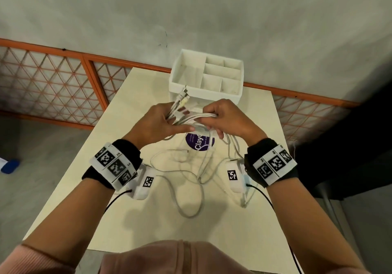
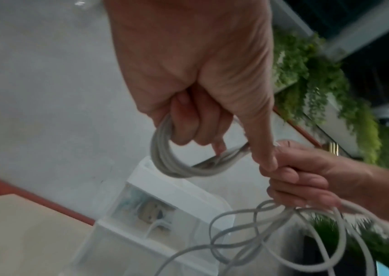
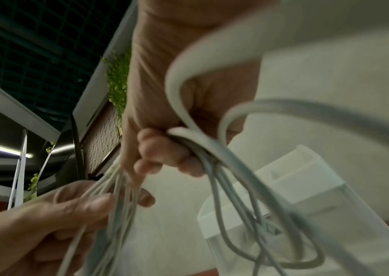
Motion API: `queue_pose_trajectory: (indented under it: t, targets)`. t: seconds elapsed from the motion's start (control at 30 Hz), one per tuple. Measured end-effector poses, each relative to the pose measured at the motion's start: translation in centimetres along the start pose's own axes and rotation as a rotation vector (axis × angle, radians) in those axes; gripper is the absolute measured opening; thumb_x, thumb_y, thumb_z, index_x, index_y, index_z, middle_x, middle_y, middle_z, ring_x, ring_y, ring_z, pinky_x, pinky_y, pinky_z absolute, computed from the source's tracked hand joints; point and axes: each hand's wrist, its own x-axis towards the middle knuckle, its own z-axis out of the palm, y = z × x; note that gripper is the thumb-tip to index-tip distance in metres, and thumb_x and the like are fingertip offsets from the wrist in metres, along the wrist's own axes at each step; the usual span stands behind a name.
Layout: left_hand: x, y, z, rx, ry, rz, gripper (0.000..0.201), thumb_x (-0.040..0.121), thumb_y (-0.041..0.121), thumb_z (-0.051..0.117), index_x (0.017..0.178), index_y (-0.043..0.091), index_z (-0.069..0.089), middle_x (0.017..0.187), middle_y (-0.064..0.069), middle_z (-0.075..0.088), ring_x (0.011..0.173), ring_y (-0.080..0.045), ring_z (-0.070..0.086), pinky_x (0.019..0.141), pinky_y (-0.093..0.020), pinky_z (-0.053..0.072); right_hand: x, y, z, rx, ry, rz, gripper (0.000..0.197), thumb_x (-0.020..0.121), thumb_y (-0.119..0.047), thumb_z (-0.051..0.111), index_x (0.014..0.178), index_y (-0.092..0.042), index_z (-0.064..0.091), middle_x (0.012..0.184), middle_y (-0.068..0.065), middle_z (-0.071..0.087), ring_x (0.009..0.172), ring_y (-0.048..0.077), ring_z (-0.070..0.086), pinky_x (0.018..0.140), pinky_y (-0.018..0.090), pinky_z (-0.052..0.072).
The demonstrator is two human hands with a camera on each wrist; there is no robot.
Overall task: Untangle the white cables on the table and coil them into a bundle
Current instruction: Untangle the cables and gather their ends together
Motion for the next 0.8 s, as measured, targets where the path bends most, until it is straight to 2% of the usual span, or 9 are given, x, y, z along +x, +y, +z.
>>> queue_pose_trajectory:
  t: [0.1, 0.2, 0.3, 0.4, 0.43, 0.5, 0.6, 0.7, 0.8]
  targets:
    - [0.6, 0.2, -0.2, 0.043, -0.086, 0.000, 0.019, 0.078, 0.024, 0.075, 0.092, 0.014, 0.065, 0.040, 0.018, 0.049, 0.038, -0.002, 0.041, 0.043, -0.009, 0.028, -0.1, 0.3, -0.2, 0.073, -0.007, 0.037, 0.032, 0.085, -0.027, 0.068, 0.075, 0.003, 0.066, 0.069, 0.029, 0.064, 0.032, 0.014, 0.044, 0.036, 0.018, 0.036]
    - [1.0, 0.3, -0.5, 0.089, -0.190, -0.042, 0.027, 0.084, 0.026, 0.068, 0.081, 0.000, 0.064, 0.038, 0.008, 0.045, 0.036, -0.006, 0.036, 0.042, -0.017, 0.030, -0.3, 0.8, 0.0, 0.113, -0.048, 0.061, 0.028, 0.081, -0.029, 0.072, 0.076, -0.001, 0.067, 0.057, 0.020, 0.061, 0.032, 0.014, 0.045, 0.038, 0.017, 0.037]
    - [1.3, 0.4, -0.8, -0.085, -0.089, -0.031, 0.035, 0.085, 0.024, 0.066, 0.076, -0.008, 0.055, 0.048, -0.003, 0.040, 0.040, -0.011, 0.034, 0.041, -0.021, 0.031, -0.2, 1.6, -0.1, 0.124, -0.131, 0.092, 0.024, 0.078, -0.025, 0.077, 0.079, -0.004, 0.066, 0.057, 0.008, 0.063, 0.049, 0.018, 0.058, 0.053, 0.020, 0.046]
    - [1.5, 1.2, -0.7, -0.101, 0.018, 0.015, 0.033, 0.085, 0.026, 0.066, 0.065, 0.004, 0.052, 0.043, 0.009, 0.040, 0.037, -0.005, 0.035, 0.041, -0.014, 0.031, 0.4, 3.3, 0.0, 0.025, -0.184, 0.138, 0.022, 0.073, -0.031, 0.079, 0.079, -0.012, 0.069, 0.081, 0.012, 0.072, 0.075, 0.023, 0.067, 0.076, 0.040, 0.052]
    - [1.5, 1.4, -0.7, -0.111, 0.052, 0.028, 0.033, 0.086, 0.026, 0.065, 0.061, 0.009, 0.049, 0.041, 0.010, 0.038, 0.036, -0.005, 0.035, 0.040, -0.013, 0.029, 0.4, 3.9, 0.0, -0.006, -0.195, 0.152, 0.023, 0.070, -0.034, 0.081, 0.079, -0.016, 0.069, 0.086, 0.010, 0.073, 0.082, 0.024, 0.068, 0.082, 0.042, 0.052]
    - [1.6, 1.5, -1.0, -0.142, 0.120, 0.043, 0.031, 0.087, 0.023, 0.064, 0.062, 0.008, 0.052, 0.039, 0.011, 0.036, 0.035, -0.005, 0.031, 0.039, -0.012, 0.027, 0.0, 5.2, 0.0, 0.046, -0.197, 0.169, 0.026, 0.067, -0.032, 0.083, 0.085, -0.019, 0.069, 0.091, 0.002, 0.073, 0.087, 0.016, 0.068, 0.086, 0.041, 0.052]
    - [1.7, 1.3, -1.4, -0.123, 0.176, 0.055, 0.032, 0.087, 0.023, 0.064, 0.065, 0.002, 0.054, 0.039, 0.011, 0.034, 0.036, -0.007, 0.031, 0.039, -0.011, 0.027, -0.6, 6.4, 0.0, 0.146, -0.169, 0.187, 0.041, 0.070, -0.026, 0.082, 0.106, -0.019, 0.064, 0.104, -0.008, 0.063, 0.090, 0.000, 0.060, 0.078, 0.024, 0.047]
    - [1.9, 1.0, -1.6, -0.136, 0.222, 0.061, 0.040, 0.088, 0.024, 0.063, 0.069, -0.009, 0.049, 0.040, 0.011, 0.032, 0.036, -0.007, 0.028, 0.039, -0.012, 0.026, -0.9, 7.4, 0.2, 0.012, -0.069, 0.224, 0.069, 0.071, -0.033, 0.081, 0.129, -0.031, 0.044, 0.128, -0.005, 0.037, 0.121, 0.015, 0.039, 0.100, 0.032, 0.038]
    - [1.9, 1.0, -1.6, -0.062, 0.250, 0.088, 0.045, 0.088, 0.027, 0.063, 0.068, -0.009, 0.046, 0.047, 0.006, 0.033, 0.039, -0.008, 0.028, 0.041, -0.016, 0.025, -1.5, 8.0, 0.4, 0.059, 0.025, 0.230, 0.072, 0.078, -0.018, 0.073, 0.136, -0.032, 0.033, 0.135, -0.001, 0.026, 0.134, 0.026, 0.027, 0.109, 0.037, 0.028]
